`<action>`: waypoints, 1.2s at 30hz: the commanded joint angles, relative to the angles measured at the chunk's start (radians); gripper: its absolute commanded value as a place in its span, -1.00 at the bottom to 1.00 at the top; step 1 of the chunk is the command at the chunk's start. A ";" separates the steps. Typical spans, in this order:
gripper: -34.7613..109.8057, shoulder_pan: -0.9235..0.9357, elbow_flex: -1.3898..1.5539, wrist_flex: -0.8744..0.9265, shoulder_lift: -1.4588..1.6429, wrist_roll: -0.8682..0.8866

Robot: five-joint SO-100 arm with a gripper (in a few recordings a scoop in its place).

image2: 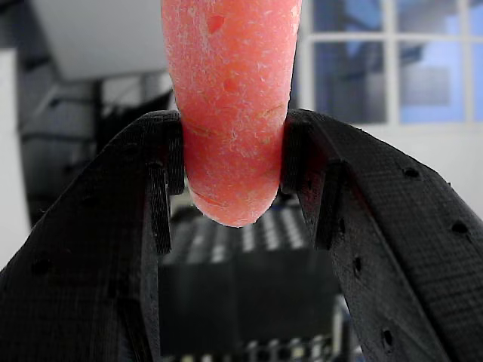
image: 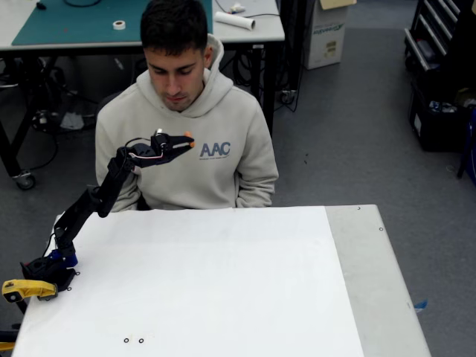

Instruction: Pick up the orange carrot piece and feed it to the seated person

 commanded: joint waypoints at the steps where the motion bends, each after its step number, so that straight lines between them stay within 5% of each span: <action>1: -0.55 -0.018 -0.087 -0.126 0.023 -0.005; 19: -0.55 -0.129 -0.084 -0.624 -0.141 -0.006; 36: -0.55 -0.144 -0.083 -0.675 -0.169 -0.006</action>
